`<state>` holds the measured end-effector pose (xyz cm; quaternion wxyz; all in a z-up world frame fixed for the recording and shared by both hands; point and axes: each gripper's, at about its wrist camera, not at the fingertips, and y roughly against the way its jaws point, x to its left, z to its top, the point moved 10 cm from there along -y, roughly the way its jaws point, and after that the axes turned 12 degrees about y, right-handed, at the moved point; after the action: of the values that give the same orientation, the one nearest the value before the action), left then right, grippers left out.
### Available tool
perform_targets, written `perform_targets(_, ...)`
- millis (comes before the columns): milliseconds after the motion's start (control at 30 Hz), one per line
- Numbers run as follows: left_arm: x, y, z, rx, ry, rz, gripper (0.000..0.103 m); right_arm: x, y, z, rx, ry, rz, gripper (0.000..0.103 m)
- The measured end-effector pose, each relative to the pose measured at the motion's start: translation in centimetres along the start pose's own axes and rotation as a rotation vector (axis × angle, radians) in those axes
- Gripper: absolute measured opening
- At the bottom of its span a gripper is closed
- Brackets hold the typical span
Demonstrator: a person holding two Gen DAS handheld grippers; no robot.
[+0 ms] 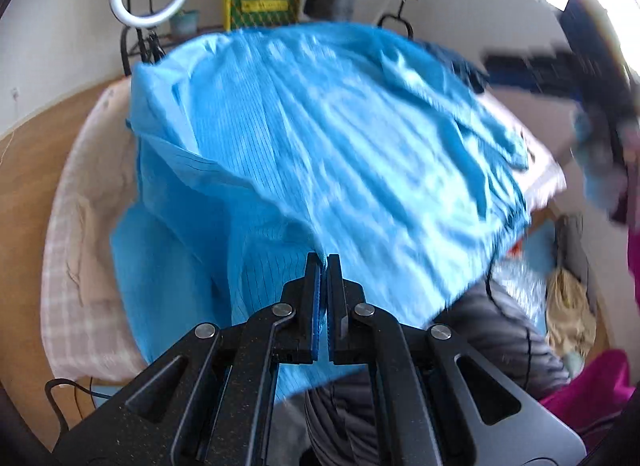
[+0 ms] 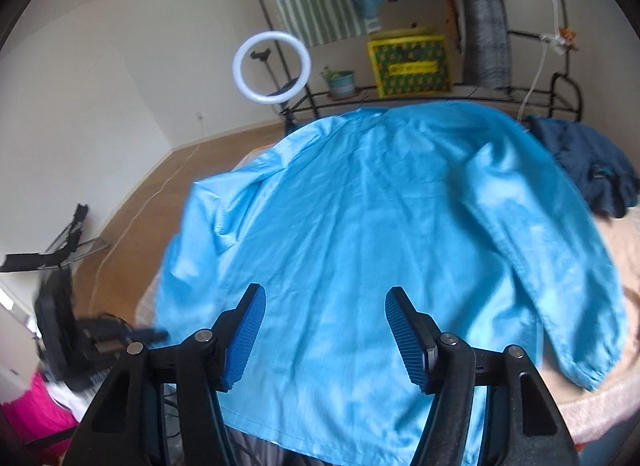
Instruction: Fold large clothes
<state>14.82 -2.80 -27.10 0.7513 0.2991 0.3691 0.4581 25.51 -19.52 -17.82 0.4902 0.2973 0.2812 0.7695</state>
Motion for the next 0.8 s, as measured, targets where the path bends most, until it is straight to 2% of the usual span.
perform_targets(267, 0.8, 0.5, -7.4, 0.100, -0.097, 0.078, 0.000, 2.6, -8.1, 2.1, 0.092, 0.022, 0.087, 0.066)
perform_targets(333, 1.9, 1.1, -8.6, 0.112, -0.074, 0.094, 0.000, 3.9, -9.6, 2.7, 0.106, 0.024, 0.116, 0.066)
perform_targets(433, 3.3, 2.0, -8.6, 0.096, -0.020, 0.099, 0.000, 5.8, -12.4, 3.5, 0.128, 0.038, 0.149, 0.066)
perform_targets(500, 3.4, 2.6, -8.7, 0.105, 0.020, 0.061, 0.000, 7.1, -14.5, 3.6, 0.160, 0.040, 0.164, 0.066)
perform_targets(567, 3.1, 3.4, -8.8, 0.115, 0.059, 0.019, 0.011, 8.2, -16.2, 3.2, 0.196, 0.039, 0.179, 0.066)
perform_targets(633, 3.2, 4.7, -8.8, 0.101, 0.100, -0.024, 0.040, 9.3, -17.8, 2.5, 0.235, 0.046, 0.193, 0.066)
perform_targets(700, 4.0, 6.0, -8.2, 0.050, 0.154, -0.040, 0.046, 9.9, -18.8, 1.5, 0.264, 0.065, 0.186, 0.066)
perform_targets(733, 5.0, 6.4, -7.7, 0.029, 0.194, -0.040, 0.046, 10.2, -19.0, 1.0, 0.276, 0.073, 0.187, 0.062)
perform_targets(767, 6.3, 6.6, -7.3, 0.010, 0.230, -0.026, 0.046, 10.4, -19.2, 0.7, 0.287, 0.081, 0.186, 0.058)
perform_targets(800, 7.9, 6.6, -6.8, -0.011, 0.268, 0.004, 0.046, 10.5, -19.3, 0.3, 0.303, 0.088, 0.185, 0.047)
